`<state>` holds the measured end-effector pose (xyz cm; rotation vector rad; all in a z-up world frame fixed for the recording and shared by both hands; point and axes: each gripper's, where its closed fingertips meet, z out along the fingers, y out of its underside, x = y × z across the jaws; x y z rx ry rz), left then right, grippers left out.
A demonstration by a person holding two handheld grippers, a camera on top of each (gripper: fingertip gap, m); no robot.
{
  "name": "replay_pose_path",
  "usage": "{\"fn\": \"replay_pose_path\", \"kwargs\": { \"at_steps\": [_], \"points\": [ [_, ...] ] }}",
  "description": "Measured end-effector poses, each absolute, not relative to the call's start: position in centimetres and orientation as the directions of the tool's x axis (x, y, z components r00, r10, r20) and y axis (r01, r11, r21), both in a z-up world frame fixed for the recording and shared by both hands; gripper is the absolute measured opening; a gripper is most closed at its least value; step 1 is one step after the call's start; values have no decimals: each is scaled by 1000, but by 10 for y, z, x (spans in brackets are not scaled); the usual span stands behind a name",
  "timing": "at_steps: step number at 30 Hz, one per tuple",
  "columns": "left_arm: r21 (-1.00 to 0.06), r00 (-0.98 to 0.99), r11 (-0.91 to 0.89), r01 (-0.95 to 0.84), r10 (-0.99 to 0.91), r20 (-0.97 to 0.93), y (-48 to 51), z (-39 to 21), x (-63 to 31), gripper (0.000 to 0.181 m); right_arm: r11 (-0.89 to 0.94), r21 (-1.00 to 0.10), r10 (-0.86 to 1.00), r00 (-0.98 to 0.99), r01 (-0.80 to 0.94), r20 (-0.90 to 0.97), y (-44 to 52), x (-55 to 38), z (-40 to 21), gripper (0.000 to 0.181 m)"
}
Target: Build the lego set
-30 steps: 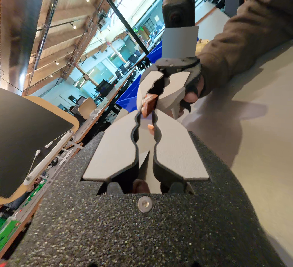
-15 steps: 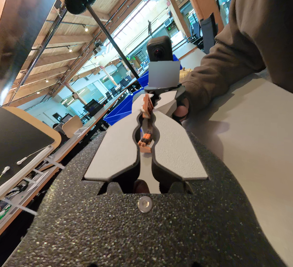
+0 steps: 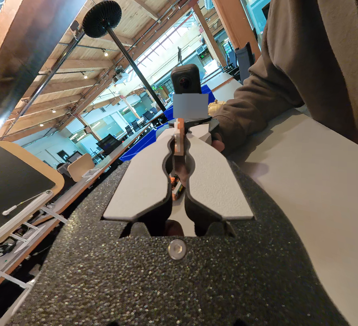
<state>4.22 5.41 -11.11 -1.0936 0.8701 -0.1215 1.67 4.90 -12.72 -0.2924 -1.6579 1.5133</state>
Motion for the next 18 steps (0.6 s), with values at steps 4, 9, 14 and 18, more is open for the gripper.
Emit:
{"fn": "replay_pose_path", "kwargs": {
  "at_steps": [4, 9, 14, 18],
  "points": [
    [-776, 670, 503, -380, -429, -606, 54, -111, 44, 8, 259, -897, 672, -600, -358, 434, 50, 17, -126, 16],
    [-746, 677, 496, -445, -359, -643, 58, -111, 39, 9, 385, -858, 693, -507, -340, 512, 61, 13, -127, 30],
    [-670, 635, 450, -590, -254, -730, 65, -117, 24, 9, 604, -714, 641, -317, -354, 699, 69, 20, -126, 33],
    [-631, 595, 433, -644, -235, -769, 66, -122, 22, 8, 719, -596, 562, -204, -358, 801, 62, 18, -125, 27]
  ]
}}
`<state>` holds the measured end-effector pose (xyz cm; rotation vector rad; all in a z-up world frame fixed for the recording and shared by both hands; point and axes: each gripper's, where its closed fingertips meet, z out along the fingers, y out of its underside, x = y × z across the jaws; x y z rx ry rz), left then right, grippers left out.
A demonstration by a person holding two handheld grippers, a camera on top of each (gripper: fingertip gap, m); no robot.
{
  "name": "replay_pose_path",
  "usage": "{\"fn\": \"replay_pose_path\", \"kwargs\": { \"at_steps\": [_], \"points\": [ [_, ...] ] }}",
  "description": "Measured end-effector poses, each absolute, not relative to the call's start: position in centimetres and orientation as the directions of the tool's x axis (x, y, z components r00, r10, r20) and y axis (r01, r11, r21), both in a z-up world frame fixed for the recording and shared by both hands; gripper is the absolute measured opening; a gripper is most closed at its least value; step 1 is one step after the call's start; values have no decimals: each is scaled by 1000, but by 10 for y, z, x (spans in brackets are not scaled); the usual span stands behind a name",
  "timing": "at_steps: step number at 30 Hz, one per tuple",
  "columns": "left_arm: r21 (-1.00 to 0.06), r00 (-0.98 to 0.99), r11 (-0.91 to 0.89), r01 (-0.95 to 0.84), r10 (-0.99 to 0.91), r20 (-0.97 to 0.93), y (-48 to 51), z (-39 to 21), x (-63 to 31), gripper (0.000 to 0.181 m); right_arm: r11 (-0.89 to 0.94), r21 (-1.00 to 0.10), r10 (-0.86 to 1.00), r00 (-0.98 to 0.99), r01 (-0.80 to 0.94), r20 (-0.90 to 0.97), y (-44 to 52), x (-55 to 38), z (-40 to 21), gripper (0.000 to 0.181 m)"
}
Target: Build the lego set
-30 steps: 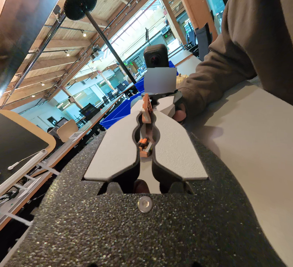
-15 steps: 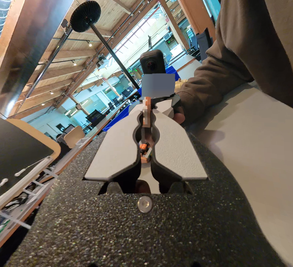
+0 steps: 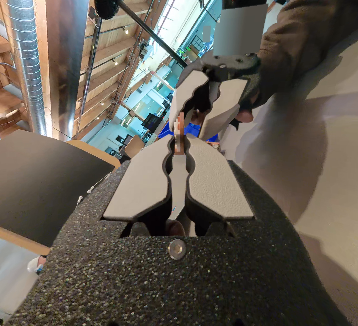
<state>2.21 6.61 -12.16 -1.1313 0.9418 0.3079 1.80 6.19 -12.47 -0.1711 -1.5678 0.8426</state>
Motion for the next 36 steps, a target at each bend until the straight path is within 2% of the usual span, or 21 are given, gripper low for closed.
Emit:
{"fn": "replay_pose_path", "kwargs": {
  "at_steps": [5, 11, 25, 32, 36],
  "points": [
    [-604, 562, 428, -673, -236, -793, 66, -125, 25, 8, 766, -546, 526, -158, -339, 836, 60, 12, -127, 19],
    [-632, 591, 429, -646, -243, -769, 66, -122, 24, 8, 785, -525, 519, -112, -330, 847, 61, 9, -124, 11],
    [-621, 585, 438, -650, -233, -777, 66, -122, 24, 8, 819, -478, 476, -88, -318, 875, 61, 9, -125, 10],
    [-646, 608, 429, -632, -243, -756, 67, -123, 22, 8, 810, -501, 496, -100, -303, 863, 63, 8, -126, 9],
    [-754, 700, 422, -502, -314, -642, 68, -120, 18, 8, 753, -587, 581, -117, -296, 805, 64, 6, -123, 11]
  ]
}}
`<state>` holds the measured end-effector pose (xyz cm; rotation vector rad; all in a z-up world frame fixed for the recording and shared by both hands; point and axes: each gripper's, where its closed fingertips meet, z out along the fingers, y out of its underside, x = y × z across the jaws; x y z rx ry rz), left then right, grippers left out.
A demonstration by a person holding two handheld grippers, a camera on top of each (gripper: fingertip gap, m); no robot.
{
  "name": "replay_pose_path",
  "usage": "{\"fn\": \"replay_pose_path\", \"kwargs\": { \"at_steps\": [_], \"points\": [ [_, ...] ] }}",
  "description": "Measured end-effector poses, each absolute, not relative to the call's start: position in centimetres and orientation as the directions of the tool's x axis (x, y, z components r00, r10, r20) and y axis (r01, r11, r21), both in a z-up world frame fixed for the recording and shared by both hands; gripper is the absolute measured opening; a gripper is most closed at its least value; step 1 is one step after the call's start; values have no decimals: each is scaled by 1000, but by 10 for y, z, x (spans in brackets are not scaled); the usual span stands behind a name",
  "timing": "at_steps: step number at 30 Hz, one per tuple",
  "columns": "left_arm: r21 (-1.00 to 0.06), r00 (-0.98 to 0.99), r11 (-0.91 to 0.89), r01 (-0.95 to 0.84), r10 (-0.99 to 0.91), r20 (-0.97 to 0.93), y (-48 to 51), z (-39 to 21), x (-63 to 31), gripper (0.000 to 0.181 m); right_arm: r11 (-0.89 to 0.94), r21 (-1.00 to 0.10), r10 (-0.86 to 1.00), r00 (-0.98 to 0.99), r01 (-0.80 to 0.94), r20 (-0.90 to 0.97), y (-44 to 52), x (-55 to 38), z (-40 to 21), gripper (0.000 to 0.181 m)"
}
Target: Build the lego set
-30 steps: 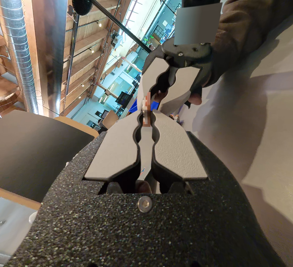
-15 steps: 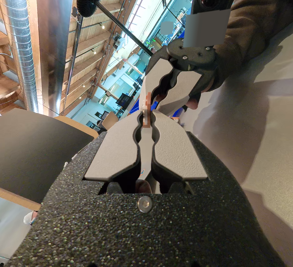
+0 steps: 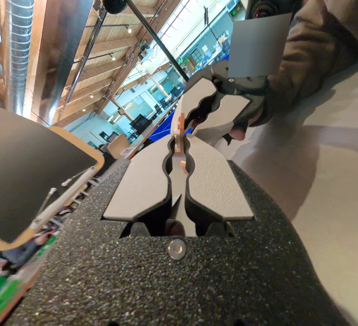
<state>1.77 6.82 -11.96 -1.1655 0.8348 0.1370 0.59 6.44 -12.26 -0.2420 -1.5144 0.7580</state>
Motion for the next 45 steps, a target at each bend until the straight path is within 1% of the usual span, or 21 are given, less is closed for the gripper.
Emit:
{"fn": "replay_pose_path", "kwargs": {
  "at_steps": [3, 5, 8, 11, 21, 33, 36, 42, 43, 45],
  "points": [
    [-825, 756, 414, -386, -371, -540, 67, -117, 12, 8, 697, -653, 641, -150, -296, 753, 68, 8, -119, 22],
    [-853, 776, 408, -326, -399, -488, 67, -115, 8, 8, 642, -709, 688, -187, -291, 701, 71, 8, -117, 28],
    [-862, 774, 397, -314, -419, -474, 67, -118, 6, 8, 566, -772, 734, -250, -288, 632, 70, 9, -113, 32],
    [-858, 752, 386, -340, -437, -494, 68, -123, 10, 8, 526, -801, 742, -307, -284, 596, 66, 11, -112, 31],
    [-872, 689, 325, -367, -534, -490, 66, -136, 23, 8, 510, -822, 693, -444, -255, 568, 49, 14, -125, 9],
    [-886, 696, 289, -362, -549, -463, 68, -136, 23, 8, 485, -835, 697, -461, -261, 549, 51, 13, -125, 7],
    [-880, 695, 286, -379, -540, -475, 69, -138, 22, 8, 491, -833, 700, -454, -254, 551, 53, 13, -126, 7],
    [-863, 701, 295, -410, -504, -505, 73, -138, 22, 9, 446, -849, 729, -435, -283, 528, 55, 14, -125, 7],
    [-861, 702, 307, -404, -500, -508, 72, -137, 23, 10, 435, -845, 727, -434, -310, 533, 54, 17, -123, 7],
    [-859, 710, 332, -390, -485, -511, 70, -132, 22, 20, 418, -829, 714, -430, -372, 553, 52, 23, -119, 7]
  ]
}}
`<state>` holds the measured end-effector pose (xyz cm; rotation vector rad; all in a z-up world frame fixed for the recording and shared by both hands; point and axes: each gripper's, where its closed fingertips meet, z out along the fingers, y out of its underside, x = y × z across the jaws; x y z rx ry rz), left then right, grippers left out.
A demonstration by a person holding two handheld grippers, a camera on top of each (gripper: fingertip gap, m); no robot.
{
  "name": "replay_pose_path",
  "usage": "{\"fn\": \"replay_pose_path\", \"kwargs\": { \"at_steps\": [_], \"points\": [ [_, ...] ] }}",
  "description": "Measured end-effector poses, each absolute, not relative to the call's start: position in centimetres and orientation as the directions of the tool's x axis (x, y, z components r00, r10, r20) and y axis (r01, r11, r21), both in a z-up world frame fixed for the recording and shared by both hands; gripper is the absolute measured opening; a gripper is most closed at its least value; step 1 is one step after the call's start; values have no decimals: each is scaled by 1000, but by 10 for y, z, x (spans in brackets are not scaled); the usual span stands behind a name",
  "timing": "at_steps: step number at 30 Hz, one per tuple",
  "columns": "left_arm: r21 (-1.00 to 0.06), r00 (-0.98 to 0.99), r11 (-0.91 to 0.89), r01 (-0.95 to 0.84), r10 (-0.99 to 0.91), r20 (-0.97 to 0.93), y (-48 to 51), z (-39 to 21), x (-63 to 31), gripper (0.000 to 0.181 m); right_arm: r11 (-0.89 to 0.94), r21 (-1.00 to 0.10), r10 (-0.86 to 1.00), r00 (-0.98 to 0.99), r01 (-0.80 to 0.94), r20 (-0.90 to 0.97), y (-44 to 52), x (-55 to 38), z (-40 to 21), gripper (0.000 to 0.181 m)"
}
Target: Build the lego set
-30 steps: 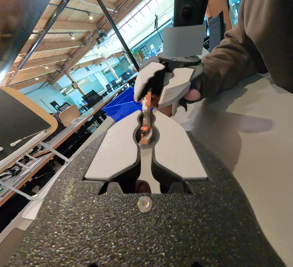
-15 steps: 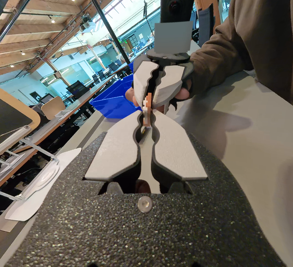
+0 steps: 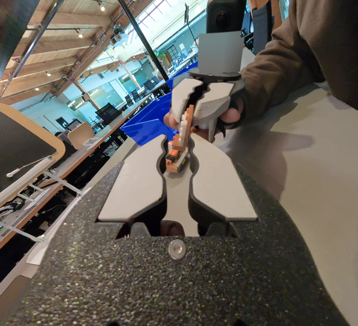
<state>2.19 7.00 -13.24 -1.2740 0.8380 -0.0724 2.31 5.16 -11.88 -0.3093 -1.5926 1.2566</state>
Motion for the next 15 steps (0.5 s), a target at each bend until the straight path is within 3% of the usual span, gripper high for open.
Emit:
{"fn": "replay_pose_path", "kwargs": {
  "at_steps": [9, 15],
  "points": [
    [-807, 668, 427, -408, -464, -582, 59, -123, 35, 24, 381, -799, 705, -413, -464, 576, 44, 33, -109, 8],
    [-795, 666, 433, -424, -446, -598, 60, -124, 37, 9, 378, -796, 702, -415, -472, 579, 39, 32, -109, 7]
  ]
}}
